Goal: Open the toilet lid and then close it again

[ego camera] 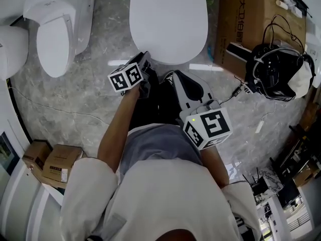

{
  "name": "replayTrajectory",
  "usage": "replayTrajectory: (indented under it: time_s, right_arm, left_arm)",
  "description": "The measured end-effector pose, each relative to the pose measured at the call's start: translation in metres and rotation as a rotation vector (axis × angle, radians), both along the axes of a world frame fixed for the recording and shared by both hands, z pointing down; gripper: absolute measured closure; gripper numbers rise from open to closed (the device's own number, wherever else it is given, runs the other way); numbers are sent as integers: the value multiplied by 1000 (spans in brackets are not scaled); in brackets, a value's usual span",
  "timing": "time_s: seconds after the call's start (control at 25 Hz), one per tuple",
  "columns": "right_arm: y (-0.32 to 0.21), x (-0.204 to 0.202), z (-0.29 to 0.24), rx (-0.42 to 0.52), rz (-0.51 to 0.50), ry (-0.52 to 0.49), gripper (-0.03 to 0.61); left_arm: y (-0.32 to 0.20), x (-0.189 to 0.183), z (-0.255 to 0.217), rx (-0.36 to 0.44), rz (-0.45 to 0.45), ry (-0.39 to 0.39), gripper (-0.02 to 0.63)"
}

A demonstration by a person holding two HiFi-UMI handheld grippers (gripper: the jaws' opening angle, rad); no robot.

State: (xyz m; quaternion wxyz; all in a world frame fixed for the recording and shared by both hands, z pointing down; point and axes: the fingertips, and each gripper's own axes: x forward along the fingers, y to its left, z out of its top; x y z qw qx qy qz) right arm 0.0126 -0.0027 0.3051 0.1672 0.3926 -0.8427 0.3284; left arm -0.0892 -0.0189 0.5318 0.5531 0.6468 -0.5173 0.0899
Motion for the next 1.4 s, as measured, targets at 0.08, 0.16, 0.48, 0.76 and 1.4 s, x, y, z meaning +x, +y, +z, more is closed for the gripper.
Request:
replayTrajectory:
  time_s: [0.08,0.16,0.48,0.76,1.4]
  right_arm:
    - [-2,3,-3,1,0,1,568]
    - [-5,5,-7,3,1,3,568]
    - [-26,-2,-28,31,13,10,568]
    - [-36,-7,-42,48,36,8,568]
    - [-49,-23,-63,84,60,-2,568]
  left_arm:
    - [-2,1,-5,6,-2,7,520]
    - [-3,0,-11,12,0,6,518]
    - [-22,-1,-40,47,67,40,511]
    - [-31,-3,-56,57,107,59,502]
    - [-52,1,-88,113,283,163,479]
